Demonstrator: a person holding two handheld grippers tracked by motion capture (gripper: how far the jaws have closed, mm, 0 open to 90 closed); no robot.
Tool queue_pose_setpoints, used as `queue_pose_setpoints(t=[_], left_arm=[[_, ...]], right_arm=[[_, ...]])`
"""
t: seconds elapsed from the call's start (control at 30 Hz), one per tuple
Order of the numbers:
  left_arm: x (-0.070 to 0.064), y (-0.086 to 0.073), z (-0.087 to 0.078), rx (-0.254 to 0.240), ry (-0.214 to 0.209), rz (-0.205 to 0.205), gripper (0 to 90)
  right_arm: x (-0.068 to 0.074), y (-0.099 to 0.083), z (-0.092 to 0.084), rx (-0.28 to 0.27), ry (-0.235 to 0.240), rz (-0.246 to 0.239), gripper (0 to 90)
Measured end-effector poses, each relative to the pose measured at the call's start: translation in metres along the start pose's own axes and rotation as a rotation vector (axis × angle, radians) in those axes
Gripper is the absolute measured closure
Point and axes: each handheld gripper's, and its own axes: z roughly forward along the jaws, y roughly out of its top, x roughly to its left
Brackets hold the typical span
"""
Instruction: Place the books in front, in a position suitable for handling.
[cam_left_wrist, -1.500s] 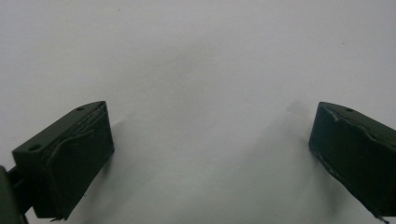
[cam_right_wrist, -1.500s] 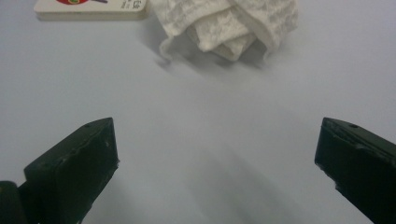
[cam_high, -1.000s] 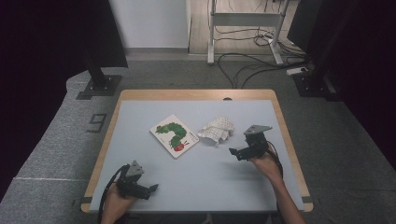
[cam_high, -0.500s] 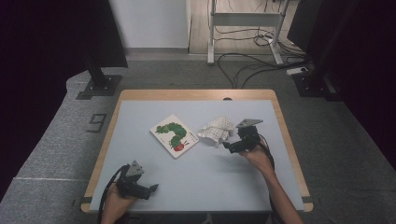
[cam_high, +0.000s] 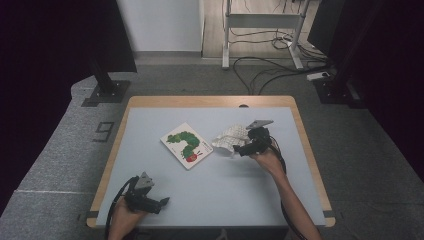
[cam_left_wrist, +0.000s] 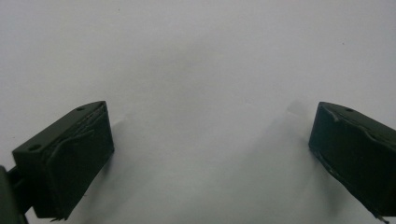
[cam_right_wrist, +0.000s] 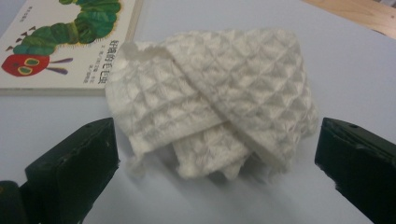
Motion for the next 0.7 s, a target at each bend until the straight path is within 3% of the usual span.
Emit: queue_pose_setpoints(t=[0.27, 0.6, 0.7], left_arm=[[0.0, 0.0, 0.0, -0.001, 0.0, -0.001, 0.0], [0.0, 0.0, 0.0, 0.002, 0.0, 0.002, 0.0], [0.0, 0.0, 0.0, 0.002, 0.0, 0.002, 0.0]], right_arm=[[-0.001, 0.012, 0.018, 0.001, 0.004, 0.001, 0.0], [-0.003, 0.018, 0.046, 0.045, -0.004, -0.002, 0.0], [-0.005, 0.018, 0.051, 0.071, -0.016, -0.019, 6.8]])
